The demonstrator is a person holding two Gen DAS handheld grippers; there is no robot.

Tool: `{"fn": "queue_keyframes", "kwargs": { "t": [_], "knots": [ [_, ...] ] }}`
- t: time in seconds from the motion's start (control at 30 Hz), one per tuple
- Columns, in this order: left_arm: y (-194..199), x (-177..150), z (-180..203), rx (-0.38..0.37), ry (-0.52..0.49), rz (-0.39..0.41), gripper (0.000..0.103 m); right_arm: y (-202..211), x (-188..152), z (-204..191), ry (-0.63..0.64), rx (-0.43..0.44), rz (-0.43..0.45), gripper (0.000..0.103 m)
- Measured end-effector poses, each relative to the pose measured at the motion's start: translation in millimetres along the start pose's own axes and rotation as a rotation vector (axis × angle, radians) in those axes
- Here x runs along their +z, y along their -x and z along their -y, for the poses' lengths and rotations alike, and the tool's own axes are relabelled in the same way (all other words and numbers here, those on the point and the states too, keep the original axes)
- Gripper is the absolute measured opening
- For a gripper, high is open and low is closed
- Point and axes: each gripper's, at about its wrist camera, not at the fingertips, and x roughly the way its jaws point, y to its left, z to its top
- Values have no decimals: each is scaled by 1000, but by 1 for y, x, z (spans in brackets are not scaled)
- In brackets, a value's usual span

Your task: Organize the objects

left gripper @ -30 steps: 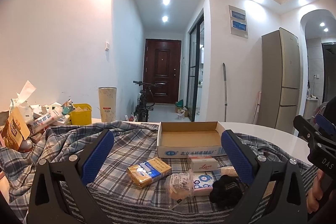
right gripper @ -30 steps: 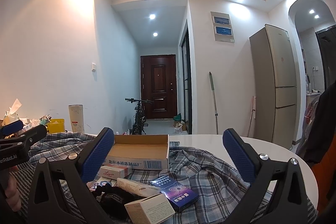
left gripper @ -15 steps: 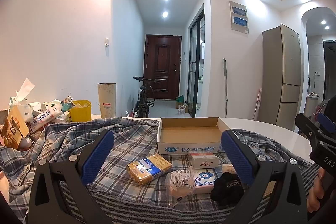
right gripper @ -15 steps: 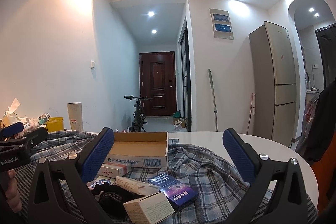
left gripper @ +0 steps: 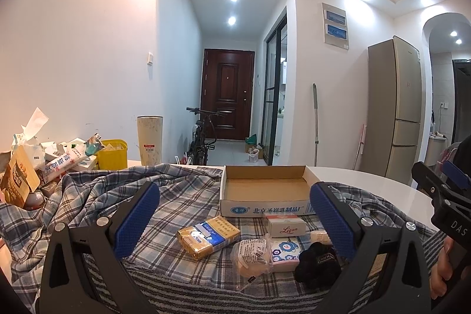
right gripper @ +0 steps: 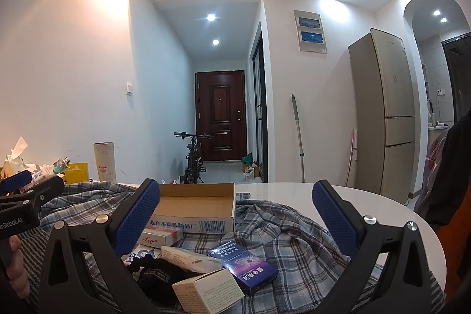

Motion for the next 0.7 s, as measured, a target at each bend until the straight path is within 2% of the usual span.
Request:
{"fn": "queue_keyframes", "kwargs": {
  "t": [0.7],
  "knots": [
    [-3, -2, 0, 6, 3, -10, 103, -2, -2, -2, 8, -12, 1, 103]
  ]
}}
